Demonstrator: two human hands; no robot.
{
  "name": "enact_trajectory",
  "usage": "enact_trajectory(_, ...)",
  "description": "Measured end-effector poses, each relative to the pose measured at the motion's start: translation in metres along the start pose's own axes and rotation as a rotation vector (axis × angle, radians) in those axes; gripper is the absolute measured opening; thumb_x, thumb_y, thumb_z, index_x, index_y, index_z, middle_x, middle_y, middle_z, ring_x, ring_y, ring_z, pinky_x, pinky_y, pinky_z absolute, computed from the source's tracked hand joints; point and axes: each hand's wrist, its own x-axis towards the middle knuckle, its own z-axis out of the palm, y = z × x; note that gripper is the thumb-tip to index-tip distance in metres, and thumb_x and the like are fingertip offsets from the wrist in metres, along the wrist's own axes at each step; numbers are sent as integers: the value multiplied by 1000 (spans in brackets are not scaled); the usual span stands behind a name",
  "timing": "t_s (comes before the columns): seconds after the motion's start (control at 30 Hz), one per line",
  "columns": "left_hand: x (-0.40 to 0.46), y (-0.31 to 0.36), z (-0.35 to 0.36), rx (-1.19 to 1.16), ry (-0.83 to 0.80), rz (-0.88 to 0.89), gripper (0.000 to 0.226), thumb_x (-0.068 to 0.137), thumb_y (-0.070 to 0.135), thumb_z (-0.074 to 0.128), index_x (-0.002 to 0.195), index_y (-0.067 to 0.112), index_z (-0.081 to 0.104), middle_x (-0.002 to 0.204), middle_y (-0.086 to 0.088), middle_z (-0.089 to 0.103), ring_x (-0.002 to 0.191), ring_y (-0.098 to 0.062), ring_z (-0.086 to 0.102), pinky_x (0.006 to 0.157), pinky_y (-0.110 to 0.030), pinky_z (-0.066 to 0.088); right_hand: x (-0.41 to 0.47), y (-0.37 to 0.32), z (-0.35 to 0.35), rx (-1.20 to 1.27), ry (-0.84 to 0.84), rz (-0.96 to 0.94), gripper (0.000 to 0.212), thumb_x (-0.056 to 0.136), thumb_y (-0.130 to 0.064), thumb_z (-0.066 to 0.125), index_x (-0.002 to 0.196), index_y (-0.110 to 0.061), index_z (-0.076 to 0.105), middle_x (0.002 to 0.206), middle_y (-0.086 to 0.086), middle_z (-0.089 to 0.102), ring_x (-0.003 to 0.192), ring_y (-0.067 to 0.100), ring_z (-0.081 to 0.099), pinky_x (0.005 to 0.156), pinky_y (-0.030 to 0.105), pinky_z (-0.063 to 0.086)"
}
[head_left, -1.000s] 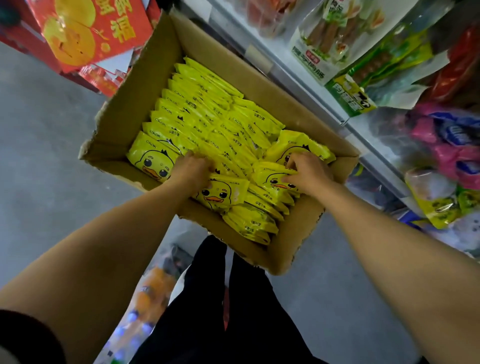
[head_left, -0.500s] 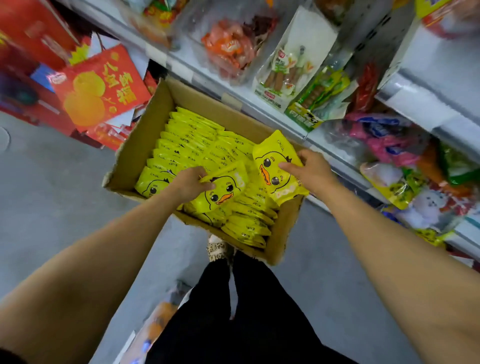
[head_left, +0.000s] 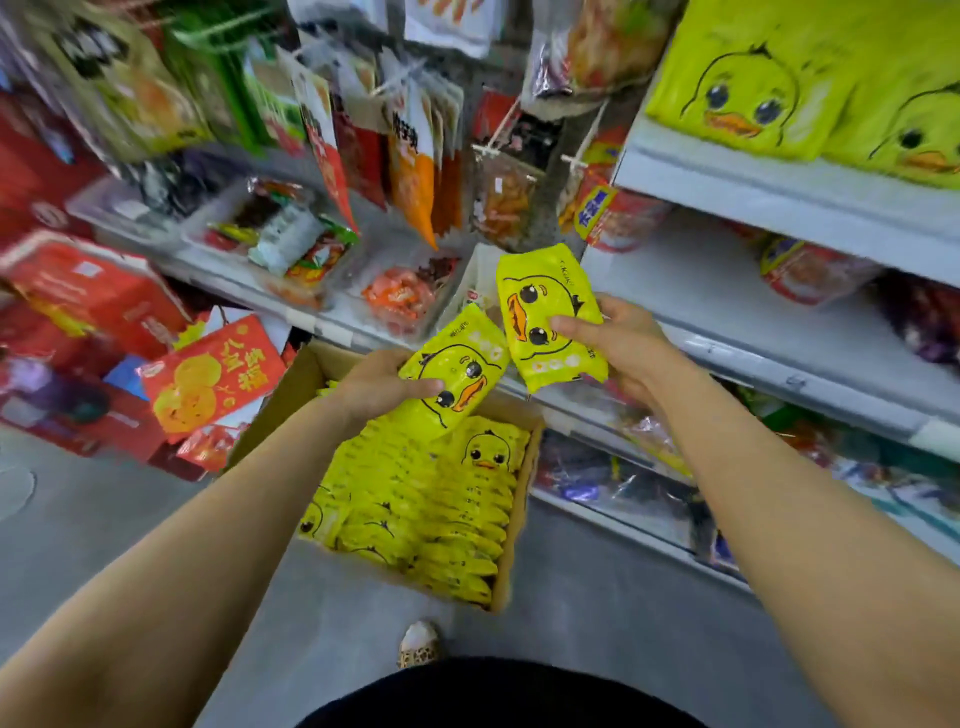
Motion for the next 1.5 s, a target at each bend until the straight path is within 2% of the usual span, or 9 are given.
enact_trajectory(0.2,-26,101,58,85,25,155,25,81,20,77,103,17,68,94,-1,74,81,-16,71,60,-23,54,-49,-55,-97,107,-30,-166,28,75,-8,78,101,-13,70,97,8,76,84,22,73,72,36,60)
enact_trajectory(0.37,-46,184,125,179,44,281,19,79,16,78,91,15,64,81,1,72,67,-12,68,51,-20,48,-94,-87,-193,193,-9,-315,26,80,-3,74,104,-11,68,90,3,77,75,18,73,66,33,59)
enact_trajectory(0.6,-58,287,222,277,-13,407,31,76,24,81,99,12,64,101,-6,72,94,-22,69,85,-40,54,-142,-118,-325,273,83,-470,44,66,-11,78,108,-7,67,102,11,75,85,24,73,71,38,61)
enact_trajectory(0.77,-48,348,286,322,-71,453,32,74,21,83,100,13,65,100,-7,72,86,-21,69,66,-26,54,-161,-127,-407,272,155,-512,53,67,-13,79,117,-2,65,104,14,74,87,26,73,73,39,60)
enact_trajectory(0.93,-14,405,332,461,-109,500,35,71,24,85,99,13,68,101,-6,72,96,-25,68,90,-46,53,-162,-127,-468,286,253,-531,57,68,-14,79,121,-1,63,103,14,74,86,26,74,69,37,60)
enact_trajectory(1.07,15,447,360,555,-167,552,19,75,21,82,85,21,67,87,2,70,83,-17,65,67,-26,51,-152,-128,-500,291,313,-536,40,75,-9,77,113,-3,66,97,12,76,81,24,74,62,32,59)
enact_trajectory(1.2,62,484,379,692,-159,585,43,73,32,83,108,15,64,102,-1,65,97,-21,58,71,-28,43,-134,-133,-528,321,372,-542,38,76,-7,77,112,-4,66,103,15,74,87,28,73,67,37,60)
enact_trajectory(1.3,96,509,390,779,-155,588,67,73,35,83,130,13,55,130,-4,57,119,-25,52,98,-35,45,-118,-140,-544,308,424,-528,46,71,-11,80,113,-1,66,103,16,74,87,29,73,71,40,61)
enact_trajectory(1.5,149,535,401,984,-112,671,66,78,38,77,134,14,51,133,-4,53,118,-24,51,100,-36,45,-79,-150,-564,309,471,-560,43,68,-12,80,109,-5,68,101,13,75,84,27,74,62,34,58)
